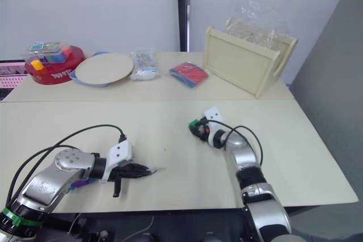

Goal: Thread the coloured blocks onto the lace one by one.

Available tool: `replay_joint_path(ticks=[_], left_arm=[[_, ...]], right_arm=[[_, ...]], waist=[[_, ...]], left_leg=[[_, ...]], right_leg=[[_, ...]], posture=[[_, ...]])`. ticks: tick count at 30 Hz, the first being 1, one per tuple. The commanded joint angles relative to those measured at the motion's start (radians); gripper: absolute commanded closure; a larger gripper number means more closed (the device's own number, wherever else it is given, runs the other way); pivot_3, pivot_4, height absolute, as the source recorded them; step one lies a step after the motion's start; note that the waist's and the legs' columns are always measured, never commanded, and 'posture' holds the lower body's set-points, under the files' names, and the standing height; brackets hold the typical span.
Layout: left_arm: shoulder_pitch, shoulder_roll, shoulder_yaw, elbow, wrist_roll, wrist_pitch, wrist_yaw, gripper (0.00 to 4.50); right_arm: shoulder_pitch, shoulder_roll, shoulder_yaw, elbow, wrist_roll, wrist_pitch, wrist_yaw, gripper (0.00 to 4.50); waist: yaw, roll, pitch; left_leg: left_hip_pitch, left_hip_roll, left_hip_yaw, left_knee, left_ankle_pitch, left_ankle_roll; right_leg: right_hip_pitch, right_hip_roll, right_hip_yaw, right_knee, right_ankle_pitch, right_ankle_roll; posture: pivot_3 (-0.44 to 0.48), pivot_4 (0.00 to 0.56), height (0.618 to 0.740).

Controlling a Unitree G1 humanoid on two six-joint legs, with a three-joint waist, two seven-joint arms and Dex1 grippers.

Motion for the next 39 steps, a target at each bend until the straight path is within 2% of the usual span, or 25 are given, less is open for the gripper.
replay_joint_path(ticks=[1, 2, 4, 6, 8, 13, 17, 23, 27, 28, 34, 35, 37, 39], left_arm=[[0.0, 0.004, 0.014, -0.035, -0.02, 0.011, 0.002, 4.5], [0.0, 0.004, 0.014, -0.036, -0.02, 0.012, 0.002, 4.5], [0.0, 0.003, 0.013, -0.037, -0.02, 0.012, 0.001, 4.5], [-0.002, 0.001, 0.012, -0.036, -0.018, 0.009, 0.002, 4.5], [-0.003, -0.004, 0.013, -0.034, -0.016, 0.006, 0.006, 4.5], [-0.028, -0.02, 0.0, -0.003, -0.008, -0.008, 0.001, 4.5], [-0.06, -0.036, -0.018, 0.033, 0.004, -0.012, -0.004, 4.5], [-0.084, -0.039, -0.049, 0.045, 0.009, -0.018, -0.02, 4.5], [-0.102, -0.042, -0.059, 0.06, 0.012, -0.019, -0.028, 4.5], [-0.105, -0.043, -0.061, 0.063, 0.012, -0.019, -0.029, 4.5], [-0.115, -0.044, -0.063, 0.053, 0.004, -0.003, -0.027, 4.5], [-0.114, -0.04, -0.065, 0.048, 0.004, -0.001, -0.029, 4.5], [-0.112, -0.036, -0.069, 0.04, 0.006, -0.001, -0.033, 4.5], [-0.112, -0.03, -0.075, 0.024, 0.01, 0.002, -0.035, 4.5]], right_arm=[[0.058, 0.03, -0.004, -0.094, 0.026, 0.017, -0.009, 3.31], [0.067, 0.033, -0.005, -0.111, 0.028, 0.023, -0.013, 3.3], [0.152, 0.06, -0.001, -0.257, 0.028, 0.041, -0.066, 3.3], [0.285, 0.104, 0.02, -0.5, 0.021, 0.089, -0.149, 3.3], [0.42, 0.138, 0.069, -0.725, -0.031, 0.151, -0.243, 3.3], [0.672, 0.191, 0.211, -1.051, -0.177, 0.277, -0.429, 3.3], [0.793, 0.243, 0.253, -1.129, -0.246, 0.322, -0.555, 3.3], [0.889, 0.262, 0.284, -1.155, -0.27, 0.405, -0.603, 3.3], [0.894, 0.266, 0.278, -1.157, -0.255, 0.43, -0.602, 3.3], [0.889, 0.265, 0.273, -1.16, -0.247, 0.419, -0.598, 2.27], [0.856, 0.189, 0.209, -1.233, -0.183, 0.408, -0.5, 0.21], [0.842, 0.155, 0.179, -1.255, -0.148, 0.42, -0.452, 0.01], [0.814, 0.093, 0.131, -1.287, -0.071, 0.452, -0.363, 0.01], [0.748, -0.037, 0.06, -1.299, 0.076, 0.529, -0.181, 0.01]], waist=[[-0.001, 0.0, 0.0], [-0.002, 0.0, 0.0], [-0.004, 0.0, 0.0], [-0.002, 0.0, 0.0], [0.002, 0.0, 0.0], [0.012, 0.0, 0.0], [0.018, 0.0, 0.0], [0.018, 0.0, 0.0], [0.019, 0.0, 0.0], [0.019, 0.0, 0.0], [0.019, 0.0, 0.0], [0.018, 0.0, 0.0], [0.017, 0.0, 0.0], [0.017, -0.001, 0.0]], left_leg=[[0.0, 0.0, 0.0, 0.0, 0.0, 0.0], [0.0, 0.0, 0.0, 0.0, 0.0, 0.0], [0.0, 0.0, 0.0, 0.0, 0.0, 0.0], [0.0, 0.001, 0.0, -0.001, 0.0, 0.0], [-0.002, 0.0, -0.001, -0.001, 0.0, 0.0], [-0.004, 0.0, 0.0, 0.0, 0.0, 0.0], [-0.002, 0.0, 0.0, 0.0, 0.0, -0.001], [-0.002, 0.0, 0.0, -0.001, 0.0, -0.001], [-0.002, 0.0, 0.0, -0.001, 0.0, -0.001], [-0.002, 0.0, 0.0, -0.001, 0.0, -0.001], [-0.002, 0.0, 0.0, -0.001, 0.0, -0.001], [-0.002, 0.0, 0.0, -0.001, 0.0, -0.001], [-0.002, 0.0, 0.0, -0.001, 0.0, -0.001], [-0.002, 0.0, 0.0, 0.0, 0.0, -0.001]], right_leg=[[0.0, 0.0, 0.0, 0.0, 0.0, 0.0], [0.0, 0.0, 0.0, 0.0, 0.0, 0.0], [0.0, 0.0, 0.0, 0.0, 0.0, 0.0], [-0.001, 0.0, 0.0, 0.001, 0.0, 0.0], [-0.002, 0.0, 0.0, 0.002, 0.0, 0.0], [-0.004, 0.0, 0.0, 0.0, 0.0, 0.0], [-0.003, 0.0, 0.0, 0.0, 0.0, 0.0], [-0.002, 0.0, 0.0, -0.001, 0.0, 0.0], [-0.002, 0.0, 0.0, -0.001, 0.0, 0.0], [-0.002, 0.0, 0.0, -0.002, 0.0, 0.0], [-0.002, 0.0, 0.0, -0.002, 0.0, 0.0], [-0.002, 0.0, 0.0, -0.001, 0.0, 0.0], [-0.002, 0.0, 0.0, -0.001, 0.0, 0.0], [-0.001, 0.0, 0.0, -0.001, 0.0, 0.0]], posture=[[0.0, 0.15, 0.74], [0.0, 0.15, 0.74], [0.0, 0.15, 0.74], [0.0, 0.15, 0.74], [0.0, 0.15, 0.74], [0.0, 0.15, 0.74], [0.0, 0.15, 0.74], [0.0, 0.15, 0.74], [0.0, 0.15, 0.74], [0.0, 0.15, 0.74], [0.0, 0.15, 0.74], [0.0, 0.15, 0.74], [0.0, 0.15, 0.74], [0.0, 0.15, 0.74]])
